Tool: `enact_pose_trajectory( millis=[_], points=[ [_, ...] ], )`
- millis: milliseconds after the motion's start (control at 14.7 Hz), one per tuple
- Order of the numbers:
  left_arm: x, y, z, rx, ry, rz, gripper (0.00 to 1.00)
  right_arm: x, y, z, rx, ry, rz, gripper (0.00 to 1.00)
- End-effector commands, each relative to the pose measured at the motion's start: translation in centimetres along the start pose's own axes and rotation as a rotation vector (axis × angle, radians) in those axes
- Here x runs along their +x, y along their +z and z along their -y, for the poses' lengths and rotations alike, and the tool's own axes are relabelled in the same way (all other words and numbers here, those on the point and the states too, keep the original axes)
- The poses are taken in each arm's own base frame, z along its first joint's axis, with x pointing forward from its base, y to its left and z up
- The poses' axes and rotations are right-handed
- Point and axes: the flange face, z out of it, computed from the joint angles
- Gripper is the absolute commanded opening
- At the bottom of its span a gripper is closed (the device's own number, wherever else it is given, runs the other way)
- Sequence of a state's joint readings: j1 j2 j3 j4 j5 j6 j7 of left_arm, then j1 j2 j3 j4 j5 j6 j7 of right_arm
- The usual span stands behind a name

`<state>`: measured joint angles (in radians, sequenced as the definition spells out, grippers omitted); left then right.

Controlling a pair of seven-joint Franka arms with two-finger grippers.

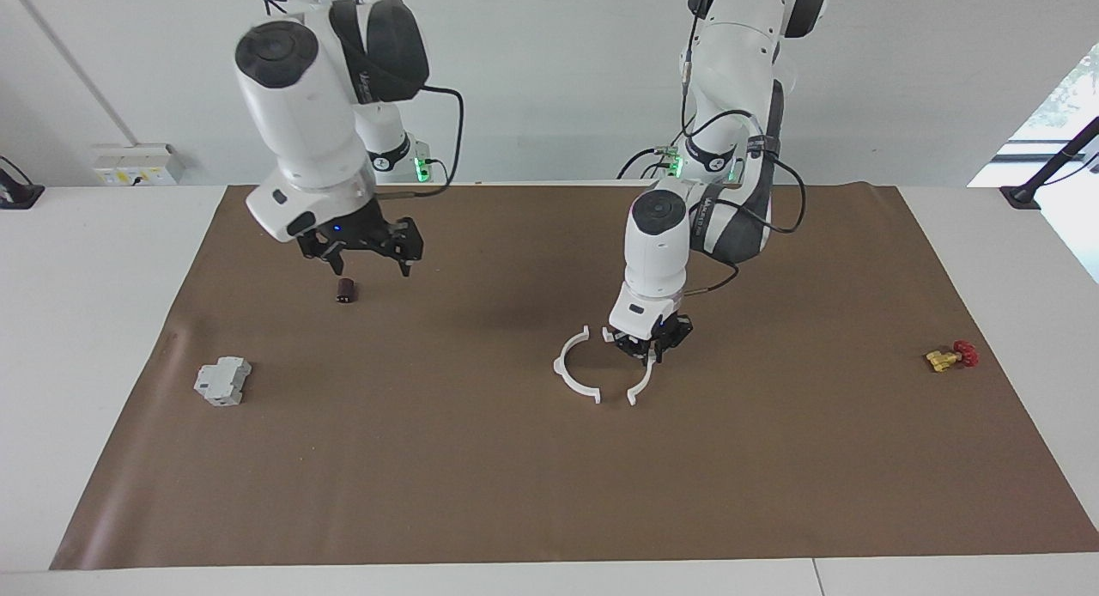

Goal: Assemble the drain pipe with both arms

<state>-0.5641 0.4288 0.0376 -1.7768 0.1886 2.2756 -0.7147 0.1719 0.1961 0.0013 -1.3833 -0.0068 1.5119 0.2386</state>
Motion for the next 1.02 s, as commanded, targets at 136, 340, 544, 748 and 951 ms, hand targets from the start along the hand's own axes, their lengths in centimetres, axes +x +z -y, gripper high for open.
enact_pose_trajectory(
  millis=[136,340,544,748,951],
  points=[
    [-2.1,1.9,-0.9,-0.015,0.055,-0.055,0.0,-3.7,-2.7,-5.6,-0.002,-0.078,0.058,1.0],
    [-2.6,2.1,-1.0,-0.019,0.067,-0.055,0.0,-6.1,-0.9,-7.6,0.0,-0.089,0.074,1.0],
    [-3.6,2.9,-1.0,-0.049,0.084,-0.076,0.0,-6.2,-0.1,-7.9,0.005,-0.085,0.043,1.0],
    [-3.9,3.1,-1.4,-0.052,0.097,-0.076,0.0,-6.5,0.1,-8.8,0.007,-0.071,0.044,1.0],
    [-4.2,3.0,-1.8,-0.051,0.103,-0.074,0.0,-6.0,0.1,-9.0,0.009,-0.066,0.042,1.0]
  ],
)
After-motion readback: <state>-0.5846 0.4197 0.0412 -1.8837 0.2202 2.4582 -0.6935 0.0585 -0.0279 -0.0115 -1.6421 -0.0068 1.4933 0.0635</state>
